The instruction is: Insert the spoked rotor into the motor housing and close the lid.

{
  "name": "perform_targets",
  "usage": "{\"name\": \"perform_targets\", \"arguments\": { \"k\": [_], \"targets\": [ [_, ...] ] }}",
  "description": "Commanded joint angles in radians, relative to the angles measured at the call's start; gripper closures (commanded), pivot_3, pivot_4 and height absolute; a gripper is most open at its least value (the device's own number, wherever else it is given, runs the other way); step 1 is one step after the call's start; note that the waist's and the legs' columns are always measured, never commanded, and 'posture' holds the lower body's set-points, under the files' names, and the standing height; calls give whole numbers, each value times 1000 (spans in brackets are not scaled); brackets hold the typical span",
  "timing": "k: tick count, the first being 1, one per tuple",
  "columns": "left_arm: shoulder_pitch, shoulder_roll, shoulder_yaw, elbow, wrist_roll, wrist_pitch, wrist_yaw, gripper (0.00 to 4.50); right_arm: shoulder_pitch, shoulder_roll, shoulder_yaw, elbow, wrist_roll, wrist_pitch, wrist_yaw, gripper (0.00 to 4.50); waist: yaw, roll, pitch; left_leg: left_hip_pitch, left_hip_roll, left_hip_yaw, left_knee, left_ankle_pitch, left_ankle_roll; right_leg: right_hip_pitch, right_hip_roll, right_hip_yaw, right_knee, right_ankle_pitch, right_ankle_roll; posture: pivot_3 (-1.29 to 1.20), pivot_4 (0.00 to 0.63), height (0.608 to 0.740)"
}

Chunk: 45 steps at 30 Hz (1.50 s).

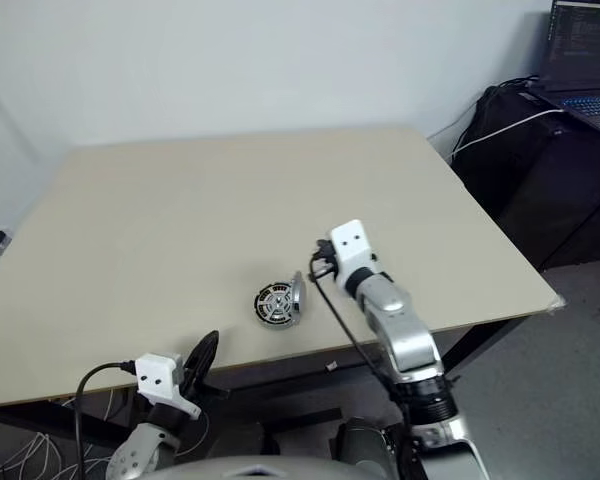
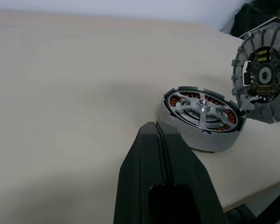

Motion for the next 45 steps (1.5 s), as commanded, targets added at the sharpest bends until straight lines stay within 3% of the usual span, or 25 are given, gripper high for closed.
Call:
{"name": "perform_targets", "arguments": {
  "k": [1,5,11,30,45],
  "targets": [
    [-1,-2,-12,-39,-4,-20,-4,4500,33,-47,-14,-79,-8,38,11,4478,-1,1,0,0,0,0,0,0,0,0,0,0,0,0,0,0,0,740],
    [-1,2,-15,-40,-3,-18,-5,4500,118,-169,46,-172,8,148,112,4478,-1,2,-1,0,1,0,0,0,0,0,0,0,1,0,0,0,0,740],
    [-10,10,-16,-37,-4,-11,-5,4500,152,-213,91,-267,112,209,243,4478,-4,2,-1,1,1,-1,0,0,0,0,0,0,1,0,0,0,0,740],
    [-4,9,-4,-33,-5,-11,6,4500,77,-154,155,-229,194,212,311,4478,5,1,-1,0,0,-1,1,0,0,0,0,-1,0,0,0,0,0,740],
    [-15,8,5,-26,-4,-7,5,4500,-11,-41,198,-30,151,121,272,4478,4,0,-2,0,0,-1,1,0,0,1,0,-1,1,0,0,0,0,740]
  ]
}}
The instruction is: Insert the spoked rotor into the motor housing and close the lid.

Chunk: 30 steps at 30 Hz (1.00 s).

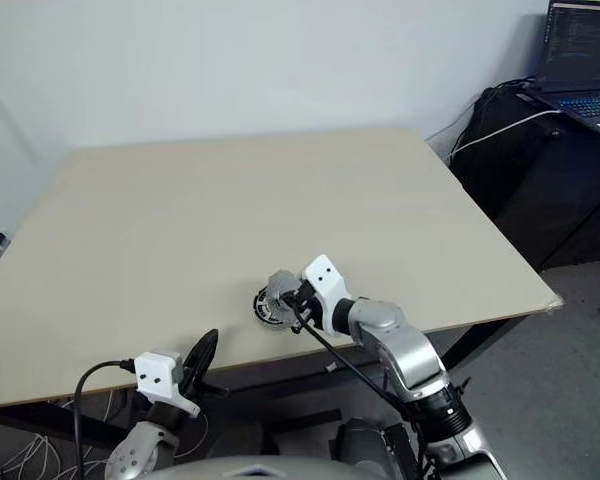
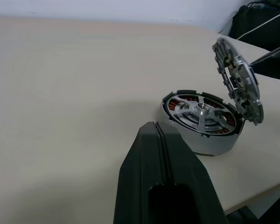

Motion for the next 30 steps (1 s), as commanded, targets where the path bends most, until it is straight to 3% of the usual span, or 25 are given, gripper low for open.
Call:
{"name": "perform_targets", "arguments": {
  "k": [1,30],
  "targets": [
    [-1,0,4,-24,-4,-8,4,4500,-24,18,5,8,-8,-36,-6,4478,0,0,0,0,0,0,0,0,0,0,0,0,0,0,0,0,0,740],
    [7,0,17,-34,-11,-12,6,4500,-85,148,-14,347,-53,-157,-48,4478,-2,2,-3,0,0,0,0,0,0,0,0,0,1,0,0,0,0,740]
  ]
}}
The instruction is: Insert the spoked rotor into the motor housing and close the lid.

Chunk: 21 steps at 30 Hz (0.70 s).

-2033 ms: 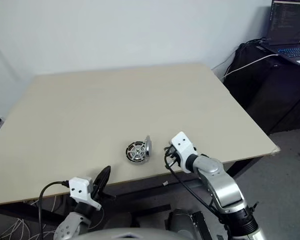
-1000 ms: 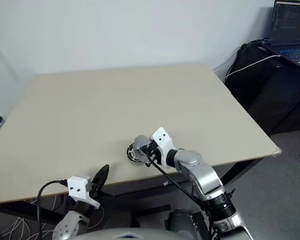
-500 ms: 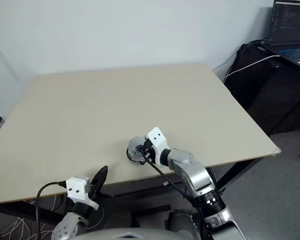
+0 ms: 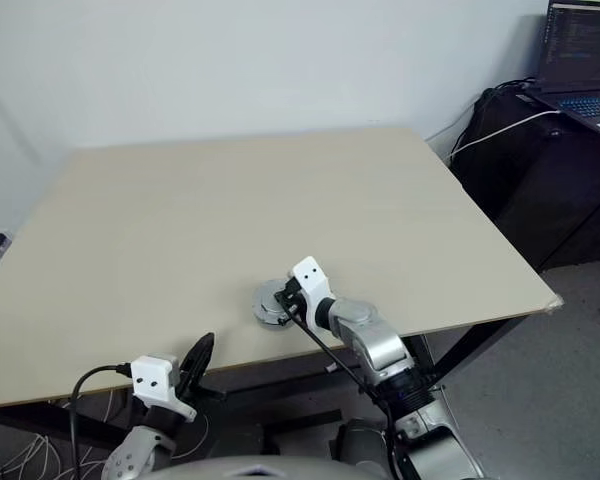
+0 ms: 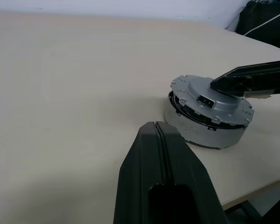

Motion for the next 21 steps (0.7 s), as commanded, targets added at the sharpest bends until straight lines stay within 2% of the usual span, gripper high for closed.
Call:
{"name": "perform_targets", "arguments": {
  "k": [1,9,16,19,21],
  "targets": [
    [-10,0,4,-33,-11,-12,-1,4500,-9,13,-20,19,-4,-16,-7,4478,0,0,-1,0,0,0,0,0,0,0,0,0,0,0,0,0,0,740],
    [-12,-2,2,-36,-11,-9,-1,4500,-8,35,-18,72,-24,-37,-16,4478,-2,2,-7,2,0,0,0,0,0,1,0,0,0,0,0,0,0,740],
    [1,-3,0,-39,-11,-10,0,4500,35,25,-47,-117,-4,-90,-18,4478,-2,2,-7,0,0,0,0,0,0,0,0,0,0,0,0,0,0,740],
    [1,-2,-2,-36,-11,-8,-2,4500,52,20,-58,-171,-3,-75,-34,3928,-2,2,-7,0,0,0,0,0,0,0,0,0,0,0,0,0,0,740],
    [-1,-2,-5,-31,-11,-8,-5,4500,58,20,-61,-189,-16,-65,-57,3276,-2,2,-7,0,0,0,0,0,0,0,0,0,0,0,0,0,0,740]
  ]
}}
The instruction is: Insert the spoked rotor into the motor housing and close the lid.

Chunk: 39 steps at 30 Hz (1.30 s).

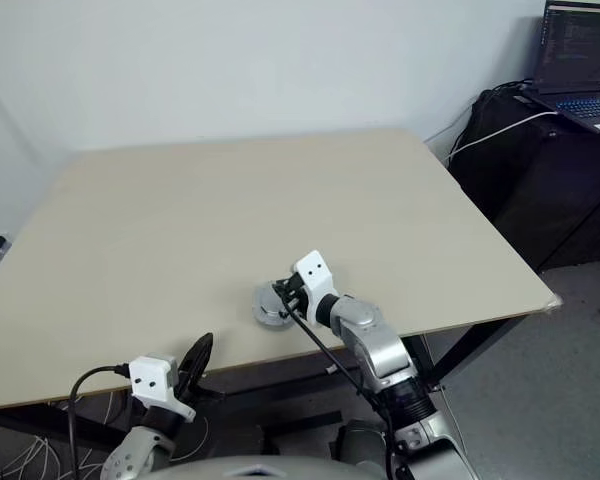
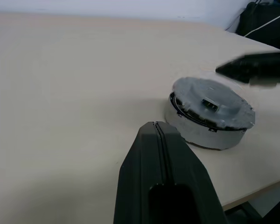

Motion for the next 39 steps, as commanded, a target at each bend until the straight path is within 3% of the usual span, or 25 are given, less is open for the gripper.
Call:
{"name": "perform_targets", "arguments": {
  "k": [1,10,37,39],
  "targets": [
    [-8,-1,-8,-29,-4,-9,-5,4500,1,8,-22,-59,-1,2,-38,2990,0,0,0,0,0,0,0,0,0,0,0,0,0,0,0,0,0,740],
    [-10,-1,-17,-28,1,-14,-5,4500,19,49,10,-16,-54,24,-144,89,0,0,0,0,0,0,0,0,0,0,0,0,0,0,0,0,0,740],
    [0,11,0,-30,-1,-4,3,4500,6,95,52,130,-88,14,-143,37,-6,0,0,0,0,0,0,0,-1,0,0,0,0,0,0,0,0,740],
    [1,12,2,-30,-2,-5,2,4500,6,98,50,134,-90,11,-143,428,-6,0,0,0,0,0,0,-1,-2,0,0,0,0,0,0,0,0,740]
  ]
}}
